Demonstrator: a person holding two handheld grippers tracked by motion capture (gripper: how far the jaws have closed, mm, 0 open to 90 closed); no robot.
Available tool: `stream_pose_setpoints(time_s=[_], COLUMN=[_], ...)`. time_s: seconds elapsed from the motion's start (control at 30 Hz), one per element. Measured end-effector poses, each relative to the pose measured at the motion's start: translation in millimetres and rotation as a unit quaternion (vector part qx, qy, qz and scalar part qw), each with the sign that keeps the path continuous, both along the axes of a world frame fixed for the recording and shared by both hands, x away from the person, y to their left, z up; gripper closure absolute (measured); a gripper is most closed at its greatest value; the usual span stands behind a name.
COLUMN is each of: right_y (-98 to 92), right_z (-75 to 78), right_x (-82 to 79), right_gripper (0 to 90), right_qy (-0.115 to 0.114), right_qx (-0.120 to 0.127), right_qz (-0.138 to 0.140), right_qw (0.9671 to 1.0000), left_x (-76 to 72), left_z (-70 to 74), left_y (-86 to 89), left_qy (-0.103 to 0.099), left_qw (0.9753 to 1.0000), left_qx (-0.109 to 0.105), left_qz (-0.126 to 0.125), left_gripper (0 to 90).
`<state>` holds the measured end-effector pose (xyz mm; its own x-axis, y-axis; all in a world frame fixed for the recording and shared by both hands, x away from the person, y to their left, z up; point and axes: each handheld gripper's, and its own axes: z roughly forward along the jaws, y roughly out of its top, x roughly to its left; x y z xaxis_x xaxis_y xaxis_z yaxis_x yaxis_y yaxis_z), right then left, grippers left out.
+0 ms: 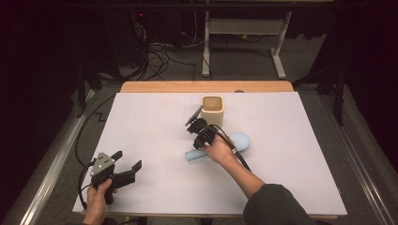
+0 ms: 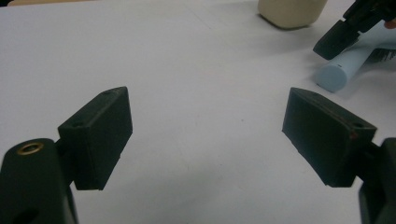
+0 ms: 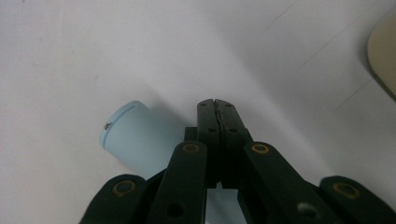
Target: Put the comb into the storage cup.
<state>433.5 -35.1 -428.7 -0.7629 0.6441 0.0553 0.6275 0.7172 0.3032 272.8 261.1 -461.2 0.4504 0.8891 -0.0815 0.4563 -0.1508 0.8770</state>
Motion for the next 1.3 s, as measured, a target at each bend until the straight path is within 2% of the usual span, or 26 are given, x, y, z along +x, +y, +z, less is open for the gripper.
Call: stream_pose_setpoints(time_s=[0.27,0.67,0.7,0.73,0.77,0.8,0.87,1.3], right_y=[-5.7,-14.4,-14.1,-14.1,-16.1,-16.1,-18.7,-27.8], right_z=[0.6,-2.3,-2.0,-2.0,-2.5,-2.6,-3.5,-4.8], right_x=[-7.3,-21.9,-24.5,-24.5,-23.0,-25.8,-27.7,-36.6], right_gripper=[90.0,90.0,90.0,90.0,90.0,90.0,90.0,90.0], right_qy=[0.002,0.003,0.009,0.009,0.003,0.006,-0.001,-0.004], right_qx=[0.000,0.004,0.005,0.005,0.006,0.010,0.012,0.022], right_qz=[-0.002,0.017,0.003,0.003,0.022,0.010,0.021,0.026], right_qw=[1.0000,0.9998,0.9999,0.9999,0.9997,0.9999,0.9997,0.9994], left_x=[0.1,-0.6,-0.6,-0.5,-0.3,-0.2,-0.1,0.3], left_z=[0.1,0.5,0.5,0.5,0.5,0.4,0.1,-0.2], left_y=[-0.8,-0.9,-0.9,-1.0,-1.3,-1.5,-2.2,-2.4], left_qy=[-0.001,-0.005,-0.005,-0.005,-0.004,-0.004,-0.003,-0.003], left_qw=[1.0000,1.0000,1.0000,1.0000,1.0000,1.0000,1.0000,1.0000], left_qx=[0.000,0.001,0.001,0.001,0.001,0.001,0.004,0.004], left_qz=[-0.003,-0.002,-0.002,-0.002,-0.003,-0.003,-0.004,-0.006], left_gripper=[16.9,17.0,16.9,16.9,16.9,16.9,17.0,17.0])
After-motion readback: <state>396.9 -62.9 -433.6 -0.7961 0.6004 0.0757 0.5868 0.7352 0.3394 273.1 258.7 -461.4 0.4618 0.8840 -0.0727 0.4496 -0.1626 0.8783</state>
